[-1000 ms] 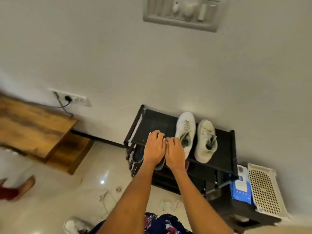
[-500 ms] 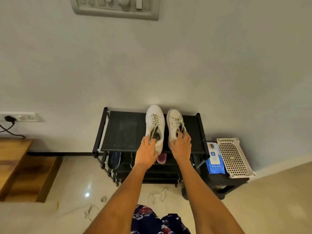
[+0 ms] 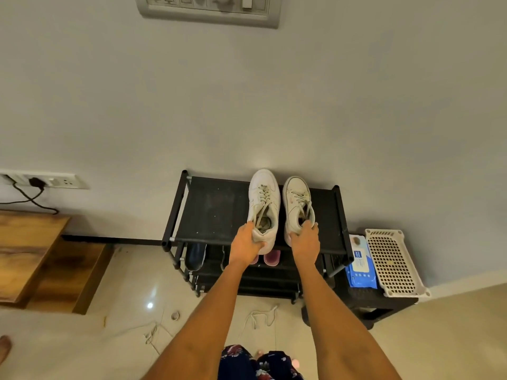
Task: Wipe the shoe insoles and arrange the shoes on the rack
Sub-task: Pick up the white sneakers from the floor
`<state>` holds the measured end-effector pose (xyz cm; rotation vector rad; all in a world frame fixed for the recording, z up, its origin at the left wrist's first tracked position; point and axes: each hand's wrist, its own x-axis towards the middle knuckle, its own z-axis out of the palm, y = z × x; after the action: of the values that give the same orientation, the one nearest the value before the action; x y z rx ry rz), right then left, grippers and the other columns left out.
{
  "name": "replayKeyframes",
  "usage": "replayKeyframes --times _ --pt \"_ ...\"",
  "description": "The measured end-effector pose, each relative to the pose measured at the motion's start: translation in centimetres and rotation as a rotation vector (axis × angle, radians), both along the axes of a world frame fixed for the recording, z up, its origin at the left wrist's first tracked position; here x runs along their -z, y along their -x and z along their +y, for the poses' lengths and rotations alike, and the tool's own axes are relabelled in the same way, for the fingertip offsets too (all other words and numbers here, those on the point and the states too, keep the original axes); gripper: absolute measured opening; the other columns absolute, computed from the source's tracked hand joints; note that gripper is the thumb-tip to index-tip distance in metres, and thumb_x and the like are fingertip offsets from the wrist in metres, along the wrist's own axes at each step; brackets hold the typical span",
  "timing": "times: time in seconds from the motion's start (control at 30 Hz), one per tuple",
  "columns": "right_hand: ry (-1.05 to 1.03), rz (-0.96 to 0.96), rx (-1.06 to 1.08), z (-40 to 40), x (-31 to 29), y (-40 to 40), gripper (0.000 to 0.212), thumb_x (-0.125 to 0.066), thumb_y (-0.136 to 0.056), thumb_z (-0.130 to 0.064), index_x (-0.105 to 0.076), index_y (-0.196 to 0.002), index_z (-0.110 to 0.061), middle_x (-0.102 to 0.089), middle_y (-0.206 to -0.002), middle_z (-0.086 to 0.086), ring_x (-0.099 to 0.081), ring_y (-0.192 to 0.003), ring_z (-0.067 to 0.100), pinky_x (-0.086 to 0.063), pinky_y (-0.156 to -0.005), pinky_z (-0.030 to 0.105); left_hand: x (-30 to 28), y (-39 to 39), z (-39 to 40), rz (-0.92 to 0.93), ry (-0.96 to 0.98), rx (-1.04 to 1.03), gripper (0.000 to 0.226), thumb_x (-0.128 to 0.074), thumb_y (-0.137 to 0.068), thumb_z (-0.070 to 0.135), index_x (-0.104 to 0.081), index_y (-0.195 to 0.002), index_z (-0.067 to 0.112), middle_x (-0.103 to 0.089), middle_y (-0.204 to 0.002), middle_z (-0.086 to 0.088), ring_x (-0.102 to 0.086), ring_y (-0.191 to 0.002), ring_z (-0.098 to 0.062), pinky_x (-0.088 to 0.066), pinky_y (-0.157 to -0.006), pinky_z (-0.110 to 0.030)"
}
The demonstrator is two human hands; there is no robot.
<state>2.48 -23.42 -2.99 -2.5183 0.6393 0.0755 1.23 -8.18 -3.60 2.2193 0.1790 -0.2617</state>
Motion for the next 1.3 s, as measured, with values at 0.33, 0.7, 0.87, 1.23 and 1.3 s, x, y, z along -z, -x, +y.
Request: replayKeyframes --times 0.33,0.7,0.87,1.23,1.3 --pt "-0.114 -0.134 -0.012 5.3 -0.4 1.2 0.026 -0.060 -0.087 -0.030 -0.047 -0.099 -0.011 -0.047 -0.131 0.016 -0.058 -0.100 0.030 -0.052 -0.080 0.042 -1.2 1.2 1.8 -0.128 0.064 -0.204 0.019 -0.067 -0.081 0.007 -0.051 -0.089 0.013 -0.056 -0.097 -0.002 -0.053 -0.084 -0.013 -0.040 -0.070 -0.021" --pt "-0.062 -0.159 -0.559 16.8 -2.4 2.0 0.033 -0.056 -0.091 -0.025 -0.049 -0.118 -0.009 -0.029 -0.150 0.016 -0.048 -0.123 0.031 -0.045 -0.094 0.038 -0.9 6.7 12.6 -0.271 0.049 -0.675 0.031 -0.071 -0.079 0.008 -0.059 -0.108 0.008 -0.056 -0.114 -0.006 -0.053 -0.097 -0.015 -0.043 -0.080 -0.023" --pt "-0.057 -0.148 -0.798 23.2 -1.3 4.4 0.029 -0.056 -0.091 -0.026 -0.050 -0.113 -0.010 -0.030 -0.150 0.014 -0.048 -0.123 0.030 -0.045 -0.093 0.038 0.3 11.9 17.3 -0.263 -0.020 -0.887 0.022 -0.071 -0.079 0.009 -0.059 -0.098 0.010 -0.057 -0.102 -0.004 -0.051 -0.087 -0.012 -0.033 -0.065 -0.012" --pt "-0.001 -0.016 -1.331 32.1 7.0 11.8 0.027 -0.067 -0.084 -0.025 -0.052 -0.101 -0.009 -0.046 -0.136 0.012 -0.054 -0.113 0.029 -0.049 -0.089 0.039 8.7 25.4 21.7 -0.095 0.030 -1.337 0.037 -0.071 -0.071 0.003 -0.062 -0.107 0.005 -0.060 -0.106 -0.008 -0.056 -0.094 -0.022 -0.037 -0.074 -0.019" --pt "0.015 0.020 -1.403 32.9 8.5 13.8 0.028 -0.067 -0.084 -0.026 -0.052 -0.102 -0.010 -0.047 -0.135 0.010 -0.055 -0.112 0.027 -0.049 -0.088 0.038 10.3 27.6 21.3 -0.073 0.056 -1.414 0.034 -0.072 -0.072 0.004 -0.062 -0.104 0.006 -0.060 -0.105 -0.005 -0.056 -0.092 -0.021 -0.040 -0.074 -0.022"
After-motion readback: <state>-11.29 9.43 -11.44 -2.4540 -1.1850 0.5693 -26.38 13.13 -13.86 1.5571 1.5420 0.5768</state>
